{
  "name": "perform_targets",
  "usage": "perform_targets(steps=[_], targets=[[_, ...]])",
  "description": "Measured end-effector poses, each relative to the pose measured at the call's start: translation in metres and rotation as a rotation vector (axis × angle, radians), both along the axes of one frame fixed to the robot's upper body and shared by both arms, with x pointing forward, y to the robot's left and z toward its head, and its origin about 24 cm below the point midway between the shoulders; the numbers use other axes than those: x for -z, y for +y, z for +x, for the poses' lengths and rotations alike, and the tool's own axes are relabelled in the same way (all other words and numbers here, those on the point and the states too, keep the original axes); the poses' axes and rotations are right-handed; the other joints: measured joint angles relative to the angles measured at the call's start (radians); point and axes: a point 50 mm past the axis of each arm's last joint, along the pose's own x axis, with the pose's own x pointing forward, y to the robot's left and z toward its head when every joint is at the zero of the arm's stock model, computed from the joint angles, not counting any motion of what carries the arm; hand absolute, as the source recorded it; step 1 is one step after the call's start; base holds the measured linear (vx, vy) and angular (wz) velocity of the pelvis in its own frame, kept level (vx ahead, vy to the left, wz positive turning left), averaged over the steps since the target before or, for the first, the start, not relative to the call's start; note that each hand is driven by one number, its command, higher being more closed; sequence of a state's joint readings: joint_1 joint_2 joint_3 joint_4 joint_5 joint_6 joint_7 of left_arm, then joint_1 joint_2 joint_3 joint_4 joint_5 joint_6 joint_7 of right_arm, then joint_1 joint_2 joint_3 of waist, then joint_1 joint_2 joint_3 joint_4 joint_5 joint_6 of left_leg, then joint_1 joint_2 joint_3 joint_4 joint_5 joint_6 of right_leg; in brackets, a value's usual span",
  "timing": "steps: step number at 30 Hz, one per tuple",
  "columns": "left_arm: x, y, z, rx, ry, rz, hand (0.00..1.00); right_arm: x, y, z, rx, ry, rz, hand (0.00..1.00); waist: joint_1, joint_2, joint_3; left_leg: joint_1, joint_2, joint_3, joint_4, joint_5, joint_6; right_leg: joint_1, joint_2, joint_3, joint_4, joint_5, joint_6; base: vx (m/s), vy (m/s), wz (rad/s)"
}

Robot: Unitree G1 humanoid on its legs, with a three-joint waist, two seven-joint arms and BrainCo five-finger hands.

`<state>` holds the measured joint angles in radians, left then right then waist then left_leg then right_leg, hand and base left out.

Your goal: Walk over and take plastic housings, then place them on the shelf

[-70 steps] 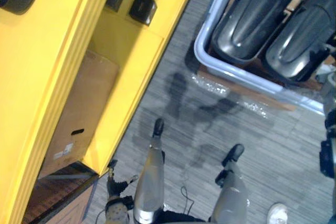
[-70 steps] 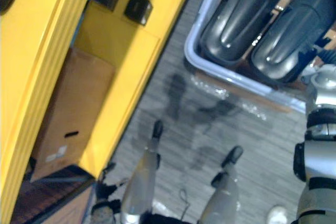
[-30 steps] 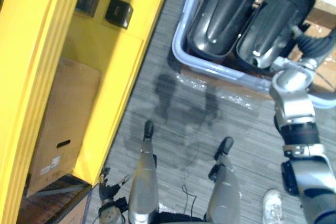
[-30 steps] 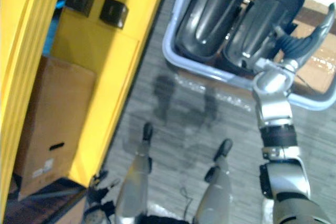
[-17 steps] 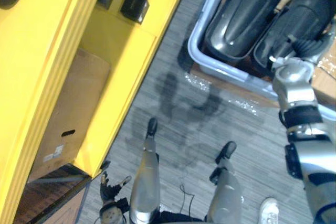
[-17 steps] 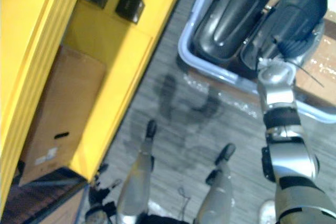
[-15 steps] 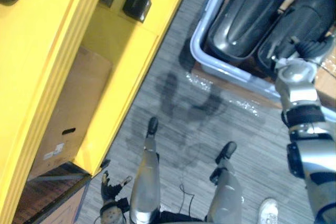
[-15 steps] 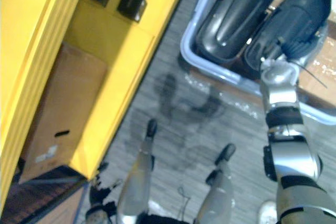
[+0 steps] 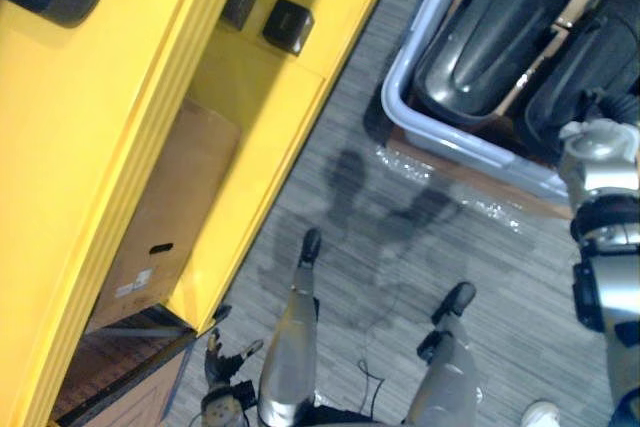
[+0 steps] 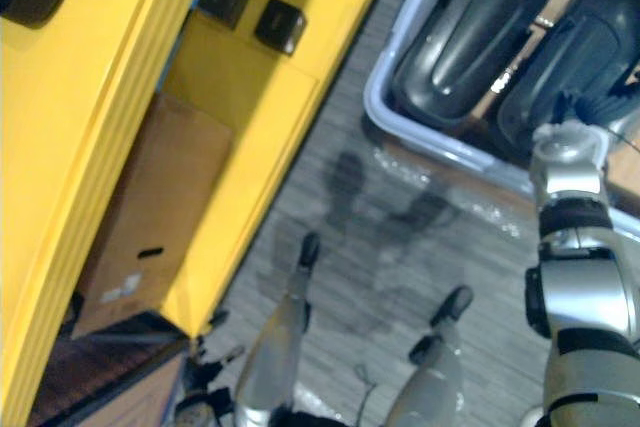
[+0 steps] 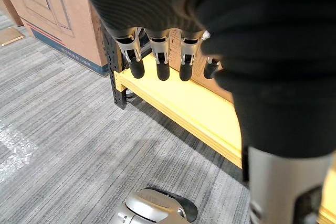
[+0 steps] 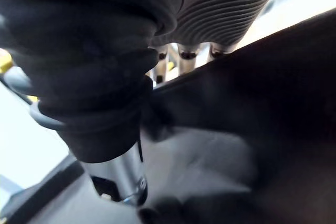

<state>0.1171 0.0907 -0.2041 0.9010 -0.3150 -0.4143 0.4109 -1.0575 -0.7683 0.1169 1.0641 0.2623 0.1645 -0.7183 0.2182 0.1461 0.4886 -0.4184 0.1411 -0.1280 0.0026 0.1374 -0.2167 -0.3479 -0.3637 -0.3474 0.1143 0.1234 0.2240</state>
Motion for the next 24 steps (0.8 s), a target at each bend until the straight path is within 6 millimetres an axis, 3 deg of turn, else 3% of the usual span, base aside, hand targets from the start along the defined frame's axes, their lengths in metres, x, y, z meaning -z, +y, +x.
perform_targets(steps=[6, 18, 20, 24], targets=[[0.002, -0.006, -0.002, 0.013, 0.012, -0.012, 0.00, -0.008, -0.011, -0.006, 0.015, 0.003, -0.011, 1.00, -0.006, 0.035, -0.005, 0.017, 0.001, 0.005, -0.033, 0.017, 0.001, -0.001, -0.001, 0.002, 0.000, 0.000, 0.000, 0.00, 0.000, 0.00], [-0.004, -0.007, 0.005, 0.020, -0.054, -0.055, 0.00, -0.002, -0.021, -0.012, 0.091, 0.219, -0.158, 1.00, -0.013, 0.036, -0.006, 0.051, 0.002, 0.026, -0.076, 0.035, 0.002, -0.002, -0.004, 0.018, 0.000, 0.000, 0.001, 0.00, 0.001, -0.03], [-0.011, -0.006, 0.012, 0.034, -0.108, -0.056, 0.00, -0.007, -0.027, -0.016, 0.102, 0.231, -0.182, 1.00, -0.018, 0.035, -0.006, 0.053, 0.002, 0.026, -0.080, 0.038, 0.002, -0.002, -0.004, 0.018, 0.001, 0.000, 0.001, 0.00, 0.000, 0.00], [-0.044, -0.017, 0.041, 0.096, -0.313, -0.107, 0.00, -0.021, -0.038, -0.024, 0.138, 0.231, -0.239, 1.00, -0.039, 0.033, -0.004, 0.063, 0.003, 0.027, -0.081, 0.040, 0.003, 0.007, -0.004, 0.019, 0.003, 0.001, 0.001, 0.00, 0.000, 0.00]])
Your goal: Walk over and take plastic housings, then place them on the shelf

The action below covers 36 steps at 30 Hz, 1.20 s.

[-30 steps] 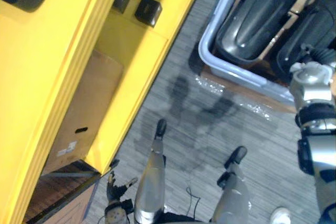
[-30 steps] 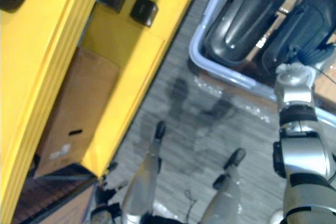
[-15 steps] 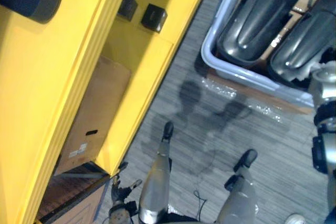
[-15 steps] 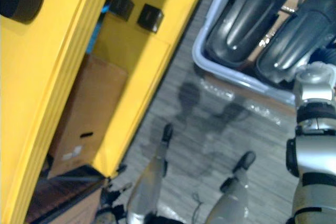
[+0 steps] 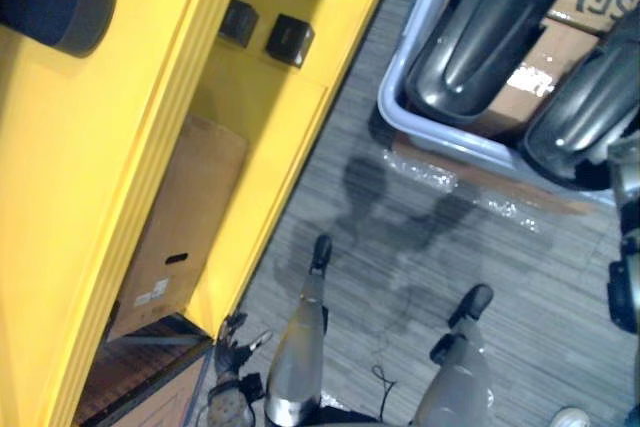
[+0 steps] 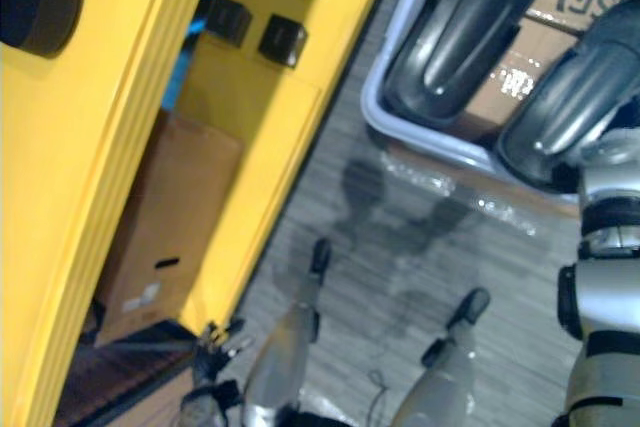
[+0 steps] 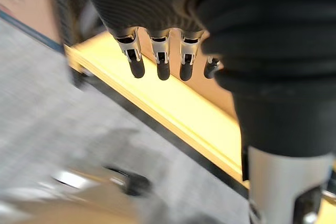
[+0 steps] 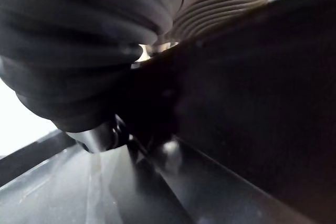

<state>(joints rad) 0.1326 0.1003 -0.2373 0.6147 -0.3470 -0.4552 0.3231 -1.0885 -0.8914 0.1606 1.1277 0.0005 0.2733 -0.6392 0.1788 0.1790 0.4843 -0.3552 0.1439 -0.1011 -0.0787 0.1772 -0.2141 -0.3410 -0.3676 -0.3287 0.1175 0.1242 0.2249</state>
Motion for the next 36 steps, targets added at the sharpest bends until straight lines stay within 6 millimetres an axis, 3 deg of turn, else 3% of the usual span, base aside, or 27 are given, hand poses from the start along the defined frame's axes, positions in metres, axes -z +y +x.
perform_targets(steps=[3, 5, 11, 16, 21, 25, 29, 36], targets=[[-0.035, -0.019, 0.021, 0.093, -0.181, -0.058, 0.00, -0.007, 0.000, 0.000, -0.015, -0.019, -0.043, 1.00, -0.027, -0.002, 0.001, 0.023, 0.002, 0.002, -0.001, 0.000, 0.000, 0.023, 0.001, -0.001, -0.001, 0.000, 0.000, 0.00, 0.000, 0.00], [-0.069, -0.030, 0.035, 0.153, -0.332, -0.101, 0.00, -0.016, -0.002, -0.003, -0.015, -0.042, -0.084, 1.00, -0.039, -0.006, 0.004, 0.041, 0.006, 0.009, -0.002, 0.000, 0.000, 0.035, 0.005, 0.004, -0.002, 0.000, 0.000, -0.02, -0.011, -0.08], [-0.128, -0.033, 0.043, 0.335, -0.524, -0.033, 0.00, -0.035, 0.008, -0.002, -0.080, -0.118, -0.194, 1.00, -0.077, -0.025, 0.009, 0.085, 0.023, 0.025, -0.003, -0.001, -0.001, 0.084, 0.025, 0.003, -0.026, 0.005, -0.002, -0.01, -0.011, -0.05], [-0.164, -0.038, 0.053, 0.502, -0.603, 0.113, 0.00, -0.039, 0.024, 0.003, -0.154, -0.143, -0.283, 1.00, -0.086, -0.037, 0.000, 0.111, 0.039, 0.038, -0.003, -0.003, -0.004, 0.117, 0.044, 0.006, -0.056, 0.019, -0.008, -0.01, -0.017, -0.09], [-0.191, -0.039, 0.085, 0.653, -0.606, 0.249, 0.00, -0.025, 0.063, 0.022, -0.292, -0.148, -0.338, 1.00, -0.119, -0.084, -0.036, 0.132, 0.048, 0.068, -0.003, -0.003, -0.004, 0.134, 0.058, 0.029, -0.092, 0.046, -0.013, -0.01, -0.008, -0.12], [-0.201, -0.047, 0.111, 0.688, -0.595, 0.217, 0.00, -0.029, 0.094, 0.031, -0.409, -0.187, -0.408, 1.00, -0.141, -0.094, -0.061, 0.146, 0.057, 0.099, -0.003, -0.003, -0.005, 0.134, 0.069, 0.050, -0.114, 0.060, -0.018, -0.04, -0.007, -0.21], [-0.196, -0.058, 0.135, 0.692, -0.537, 0.269, 0.00, -0.028, 0.130, 0.039, -0.544, -0.232, -0.472, 1.00, -0.173, -0.116, -0.101, 0.147, 0.079, 0.116, -0.004, -0.003, -0.013, 0.133, 0.095, 0.061, -0.145, 0.081, -0.029, -0.03, -0.029, -0.16], [-0.180, -0.093, 0.145, 0.703, -0.450, 0.148, 0.00, -0.014, 0.171, 0.042, -0.691, -0.275, -0.507, 1.00, -0.181, -0.166, -0.143, 0.164, 0.097, 0.146, -0.003, -0.006, -0.022, 0.134, 0.115, 0.086, -0.163, 0.094, -0.037, 0.00, -0.017, -0.12]])
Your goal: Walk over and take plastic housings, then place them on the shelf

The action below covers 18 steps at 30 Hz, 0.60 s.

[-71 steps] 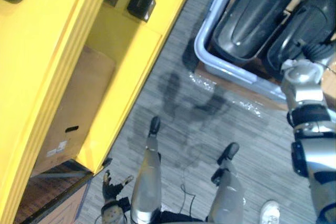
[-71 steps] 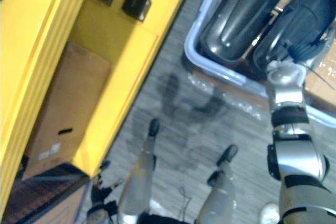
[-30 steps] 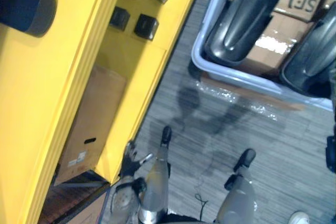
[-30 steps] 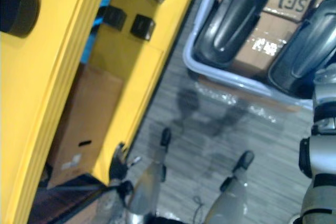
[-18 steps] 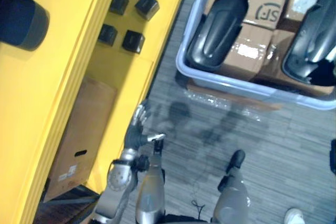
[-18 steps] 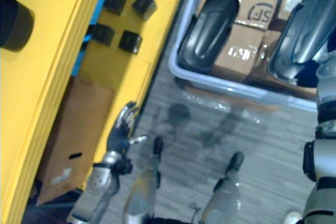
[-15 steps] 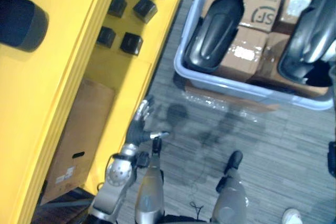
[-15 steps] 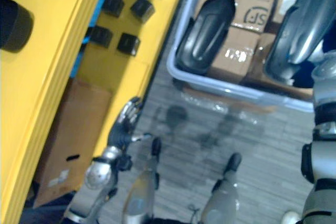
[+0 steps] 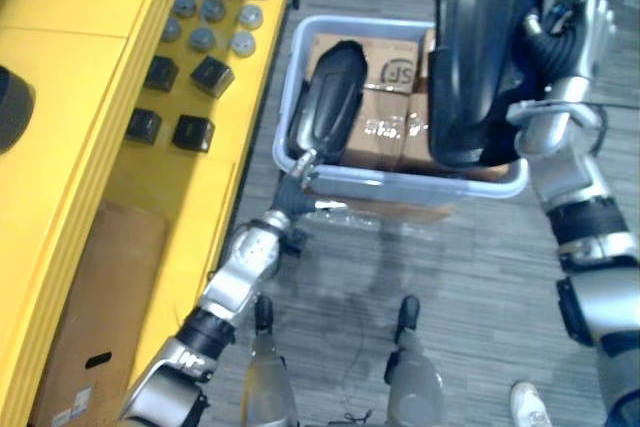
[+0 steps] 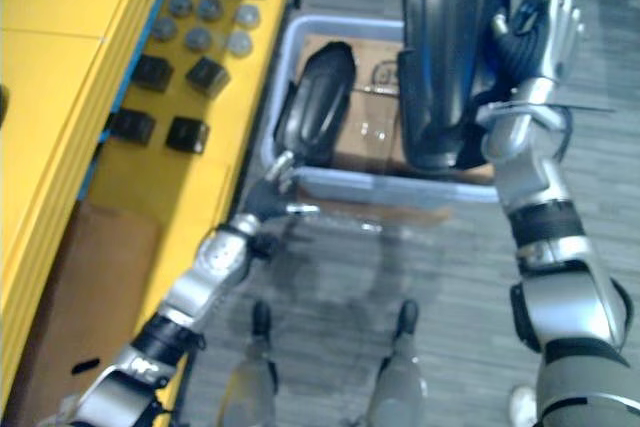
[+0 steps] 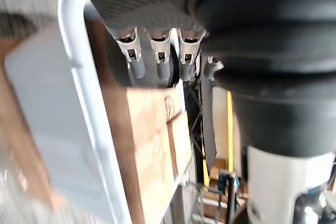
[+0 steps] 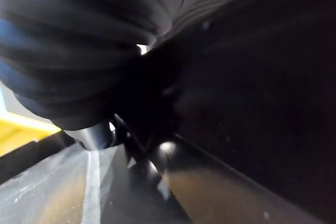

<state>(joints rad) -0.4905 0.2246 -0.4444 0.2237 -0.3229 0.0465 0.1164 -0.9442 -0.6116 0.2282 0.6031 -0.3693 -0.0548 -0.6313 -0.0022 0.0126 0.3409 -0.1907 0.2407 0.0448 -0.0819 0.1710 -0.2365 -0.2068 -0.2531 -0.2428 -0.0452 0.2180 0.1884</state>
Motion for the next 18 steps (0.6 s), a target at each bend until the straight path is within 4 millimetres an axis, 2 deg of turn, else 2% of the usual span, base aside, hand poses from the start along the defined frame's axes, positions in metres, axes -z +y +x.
perform_targets(steps=[3, 6, 11, 18], targets=[[0.012, -0.012, 0.000, 0.020, 0.096, -0.064, 0.00, 0.008, 0.018, 0.004, -0.052, 0.012, 0.021, 1.00, 0.004, -0.018, -0.010, 0.006, 0.000, 0.006, 0.000, 0.000, 0.000, 0.001, 0.000, 0.006, 0.000, 0.004, -0.001, -0.01, 0.002, -0.03], [0.022, -0.022, -0.001, 0.058, 0.198, -0.141, 0.00, 0.016, 0.036, 0.006, -0.094, 0.035, -0.006, 1.00, 0.016, -0.023, -0.013, 0.021, -0.001, 0.011, 0.000, 0.000, 0.000, 0.016, -0.001, 0.009, 0.000, 0.004, 0.000, -0.01, 0.000, -0.02], [0.037, -0.033, -0.002, 0.097, 0.373, -0.324, 0.00, 0.022, 0.052, 0.008, -0.130, 0.050, -0.019, 1.00, 0.027, -0.037, -0.021, 0.020, -0.004, 0.011, 0.000, 0.000, 0.000, 0.015, -0.004, 0.008, -0.001, 0.003, 0.000, -0.01, 0.001, 0.01], [0.031, -0.036, 0.006, 0.094, 0.340, -0.339, 0.00, 0.039, 0.064, 0.013, -0.138, 0.121, -0.111, 1.00, 0.044, -0.046, -0.024, 0.015, -0.005, 0.011, 0.000, 0.000, 0.000, 0.011, -0.005, 0.008, -0.001, 0.005, 0.002, 0.00, 0.000, 0.00]])
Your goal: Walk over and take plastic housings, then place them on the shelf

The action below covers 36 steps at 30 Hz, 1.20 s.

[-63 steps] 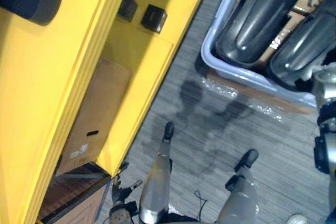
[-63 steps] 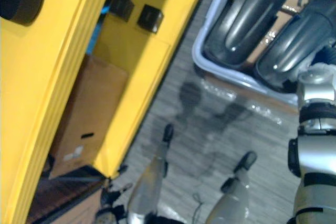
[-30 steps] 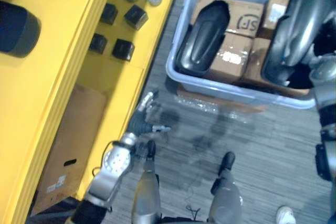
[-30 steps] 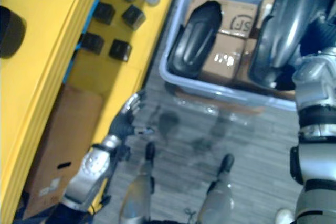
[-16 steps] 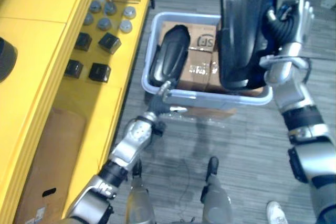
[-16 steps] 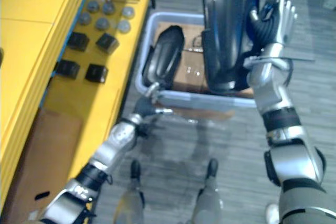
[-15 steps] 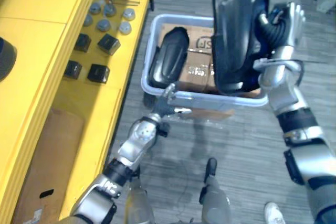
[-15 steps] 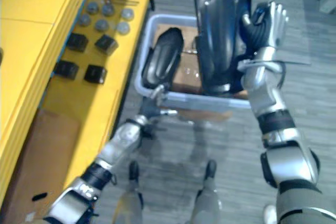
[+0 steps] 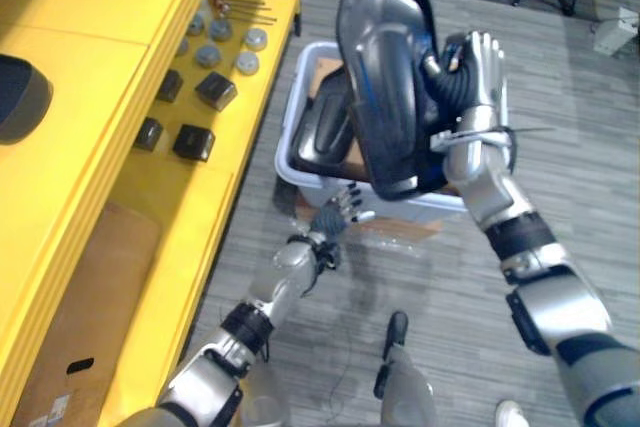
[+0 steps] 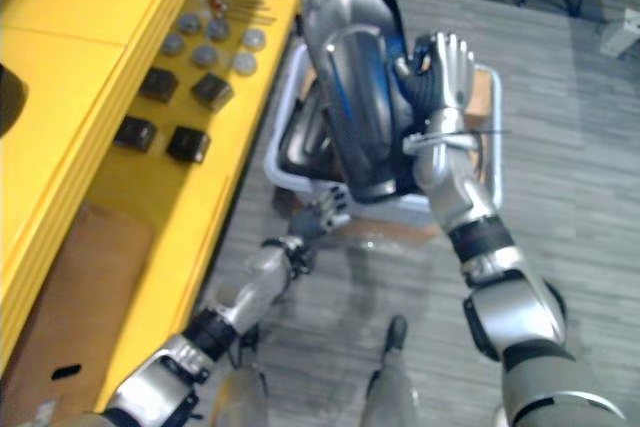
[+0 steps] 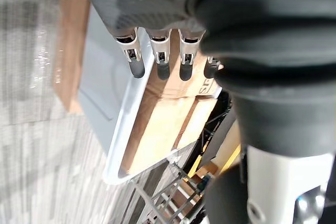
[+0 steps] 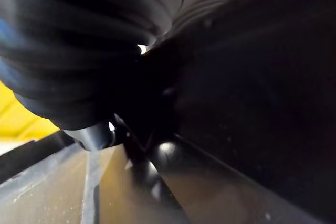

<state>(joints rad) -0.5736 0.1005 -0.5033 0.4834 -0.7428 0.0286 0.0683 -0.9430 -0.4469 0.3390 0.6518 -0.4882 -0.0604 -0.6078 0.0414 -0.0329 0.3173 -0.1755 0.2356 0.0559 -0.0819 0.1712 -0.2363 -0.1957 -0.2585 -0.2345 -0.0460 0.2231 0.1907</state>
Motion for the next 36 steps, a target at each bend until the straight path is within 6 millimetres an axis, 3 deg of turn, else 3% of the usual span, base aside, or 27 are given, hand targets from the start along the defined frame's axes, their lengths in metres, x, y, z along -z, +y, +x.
perform_targets(steps=[10, 14, 18, 20, 29, 36], targets=[[-0.012, 0.001, 0.013, -0.053, -0.033, 0.029, 0.00, 0.003, 0.008, 0.004, -0.009, 0.031, -0.042, 1.00, -0.002, -0.035, 0.010, -0.013, 0.000, 0.004, 0.000, 0.000, 0.000, -0.016, 0.000, 0.005, 0.000, 0.003, 0.001, 0.00, 0.000, 0.00], [-0.018, 0.002, 0.017, -0.065, -0.050, 0.014, 0.00, -0.008, 0.013, 0.005, -0.025, 0.012, -0.053, 1.00, -0.002, -0.052, 0.019, -0.014, 0.000, 0.004, 0.000, 0.000, 0.000, -0.017, 0.001, 0.006, 0.000, 0.003, 0.001, 0.00, 0.000, 0.00], [-0.025, 0.005, 0.023, -0.083, -0.070, 0.006, 0.00, -0.035, 0.035, 0.009, -0.064, 0.041, -0.098, 1.00, -0.005, -0.072, 0.029, -0.002, 0.000, 0.014, 0.000, 0.000, -0.001, -0.016, 0.001, 0.016, 0.000, 0.005, 0.000, -0.01, 0.000, -0.06], [-0.029, 0.004, 0.024, -0.079, -0.073, -0.024, 0.00, -0.042, 0.037, 0.011, -0.066, 0.074, -0.113, 1.00, -0.003, -0.075, 0.031, -0.002, 0.000, 0.015, 0.000, -0.002, -0.002, -0.016, 0.001, 0.016, 0.000, 0.005, 0.000, 0.00, 0.000, -0.02], [-0.042, 0.005, 0.029, -0.086, -0.099, -0.073, 0.00, 0.002, 0.015, 0.009, -0.034, 0.093, -0.120, 1.00, -0.006, -0.084, 0.087, -0.022, -0.003, 0.010, 0.000, -0.001, -0.002, -0.034, -0.001, 0.015, 0.000, 0.007, 0.004, 0.01, 0.000, 0.00], [-0.067, 0.014, 0.041, -0.157, -0.152, -0.101, 0.00, 0.003, 0.011, 0.009, -0.006, 0.075, -0.094, 1.00, -0.004, -0.083, 0.088, -0.025, -0.003, 0.010, 0.001, -0.002, -0.002, -0.034, -0.001, 0.014, 0.000, 0.006, 0.005, 0.01, 0.000, 0.00]])
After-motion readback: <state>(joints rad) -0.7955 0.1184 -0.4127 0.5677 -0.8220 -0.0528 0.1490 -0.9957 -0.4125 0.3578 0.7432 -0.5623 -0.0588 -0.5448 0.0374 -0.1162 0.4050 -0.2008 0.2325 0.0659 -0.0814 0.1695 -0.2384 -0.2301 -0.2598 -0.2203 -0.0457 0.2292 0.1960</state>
